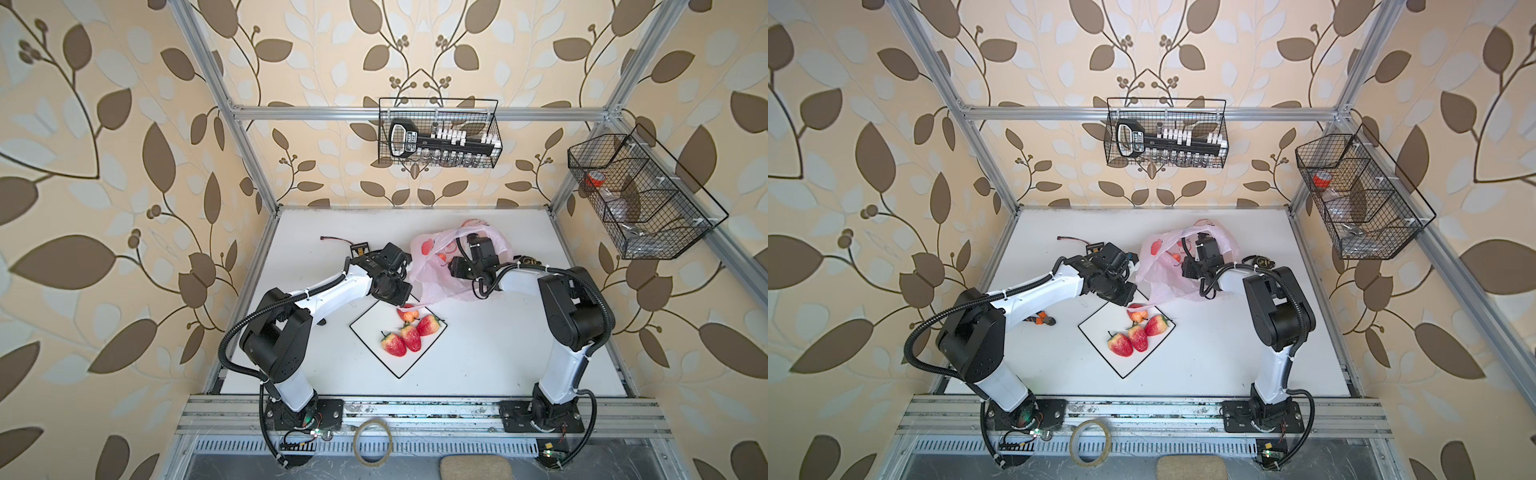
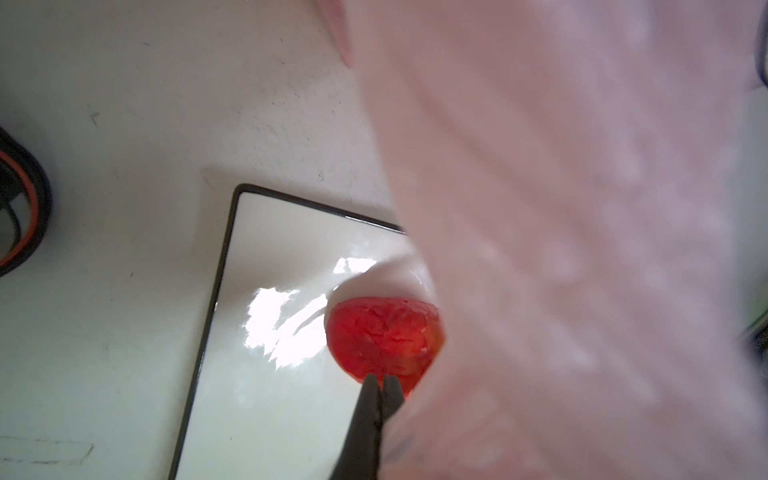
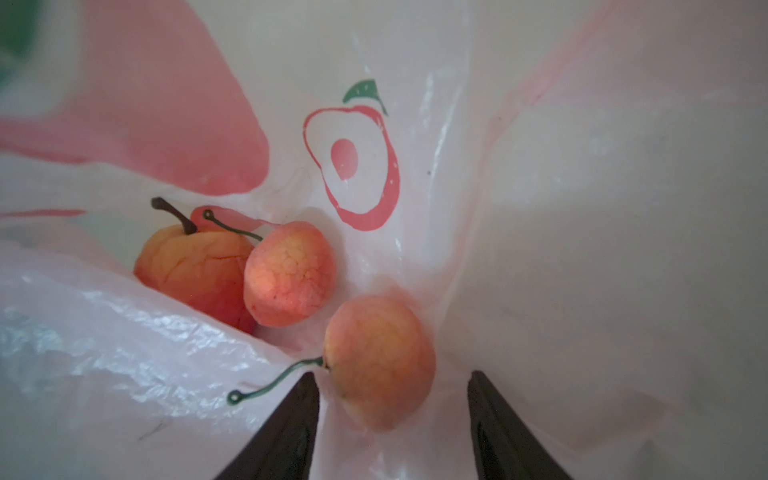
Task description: Take the fake fruits out of the plastic bag
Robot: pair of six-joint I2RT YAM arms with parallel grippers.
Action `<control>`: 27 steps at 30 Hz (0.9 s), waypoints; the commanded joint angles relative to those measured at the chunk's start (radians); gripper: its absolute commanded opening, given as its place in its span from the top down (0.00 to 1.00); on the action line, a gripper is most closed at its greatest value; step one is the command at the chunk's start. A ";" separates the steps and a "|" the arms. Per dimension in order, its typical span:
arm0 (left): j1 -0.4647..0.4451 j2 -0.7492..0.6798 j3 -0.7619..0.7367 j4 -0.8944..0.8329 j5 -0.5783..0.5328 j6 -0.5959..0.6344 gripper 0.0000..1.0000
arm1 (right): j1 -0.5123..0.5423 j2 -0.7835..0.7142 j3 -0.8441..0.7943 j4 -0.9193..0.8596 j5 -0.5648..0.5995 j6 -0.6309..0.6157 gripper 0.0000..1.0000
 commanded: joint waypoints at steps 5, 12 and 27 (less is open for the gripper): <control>-0.002 -0.018 0.004 -0.020 0.015 0.019 1.00 | -0.002 -0.024 0.023 0.076 -0.018 0.154 0.35; -0.013 -0.026 -0.003 -0.017 0.020 0.015 1.00 | 0.008 0.035 0.081 0.041 0.044 0.219 0.37; -0.024 -0.039 -0.008 -0.011 0.016 0.007 1.00 | 0.022 0.164 0.189 -0.042 0.035 0.218 0.55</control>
